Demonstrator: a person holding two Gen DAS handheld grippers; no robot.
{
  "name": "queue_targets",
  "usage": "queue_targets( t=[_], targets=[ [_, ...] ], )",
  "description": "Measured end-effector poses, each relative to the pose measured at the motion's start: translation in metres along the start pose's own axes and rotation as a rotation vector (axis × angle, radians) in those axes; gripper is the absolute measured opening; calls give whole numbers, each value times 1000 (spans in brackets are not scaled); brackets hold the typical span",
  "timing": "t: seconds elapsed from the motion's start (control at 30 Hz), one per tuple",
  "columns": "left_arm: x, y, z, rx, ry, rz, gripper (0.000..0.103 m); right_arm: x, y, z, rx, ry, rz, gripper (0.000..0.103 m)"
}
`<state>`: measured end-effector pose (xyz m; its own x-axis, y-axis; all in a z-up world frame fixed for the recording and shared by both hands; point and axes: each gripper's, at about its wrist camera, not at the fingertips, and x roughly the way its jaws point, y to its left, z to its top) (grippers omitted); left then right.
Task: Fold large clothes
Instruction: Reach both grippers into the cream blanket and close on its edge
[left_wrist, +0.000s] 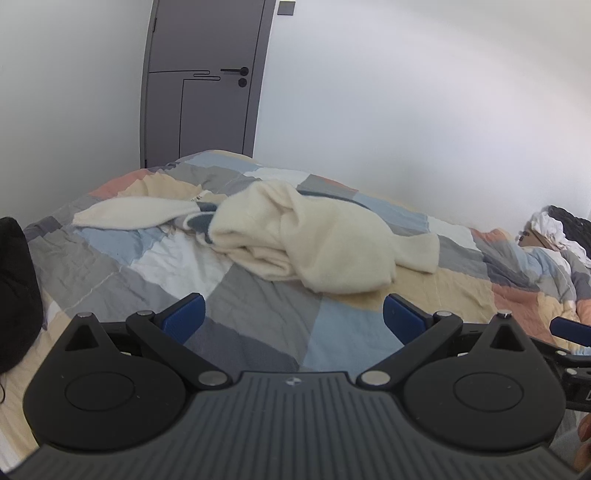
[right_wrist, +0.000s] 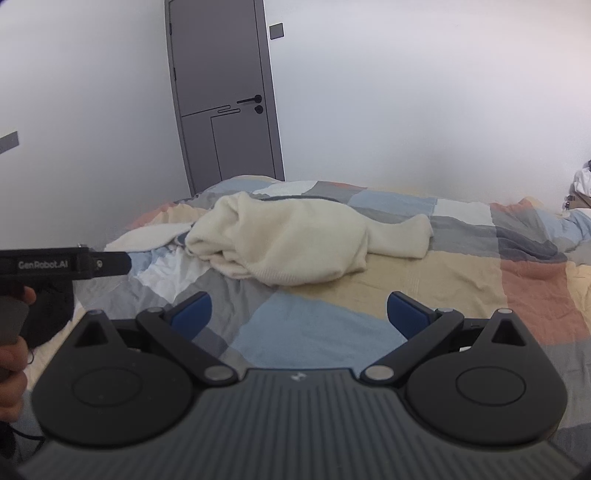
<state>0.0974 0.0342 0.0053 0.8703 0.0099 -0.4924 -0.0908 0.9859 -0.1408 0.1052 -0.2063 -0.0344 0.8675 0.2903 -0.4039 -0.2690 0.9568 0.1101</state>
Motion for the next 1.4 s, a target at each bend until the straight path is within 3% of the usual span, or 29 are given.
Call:
queue_targets(
  t=[0.23, 0.4, 0.5, 0.63, 0.8, 1.0, 1.13, 1.27, 1.33, 1.37, 1.4],
  targets=[
    [42, 15, 36, -27, 0, 2, 103, 45, -6, 27, 58, 19, 4, 103],
    [105, 32, 51, -102, 27, -36, 103, 105, -17, 38, 167, 49, 3, 103],
    [150, 39, 53, -131, 41, -45, 103, 153, -25, 39, 257, 111, 22, 103],
    [213, 49, 43, -176, 90, -80, 103, 210, -32, 31, 300, 156, 65, 102],
    [276, 61, 18, -205, 82, -160, 103, 266, -56, 7, 407, 189, 83, 102],
    [328, 65, -2, -236, 72, -295, 100, 320, -81, -22, 494, 216, 81, 84],
    [350, 58, -10, -209, 77, -331, 80, 333, -76, -19, 438, 170, 104, 77],
    [362, 56, -13, -218, 84, -338, 47, 340, -66, -15, 342, 125, 118, 62],
    [363, 58, -15, -229, 74, -325, 33, 337, -65, -14, 314, 109, 134, 52],
    [362, 59, -17, -240, 67, -340, 17, 335, -65, -14, 301, 101, 138, 42],
    [361, 59, -17, -250, 70, -367, 13, 333, -66, -13, 288, 95, 151, 26]
  ],
)
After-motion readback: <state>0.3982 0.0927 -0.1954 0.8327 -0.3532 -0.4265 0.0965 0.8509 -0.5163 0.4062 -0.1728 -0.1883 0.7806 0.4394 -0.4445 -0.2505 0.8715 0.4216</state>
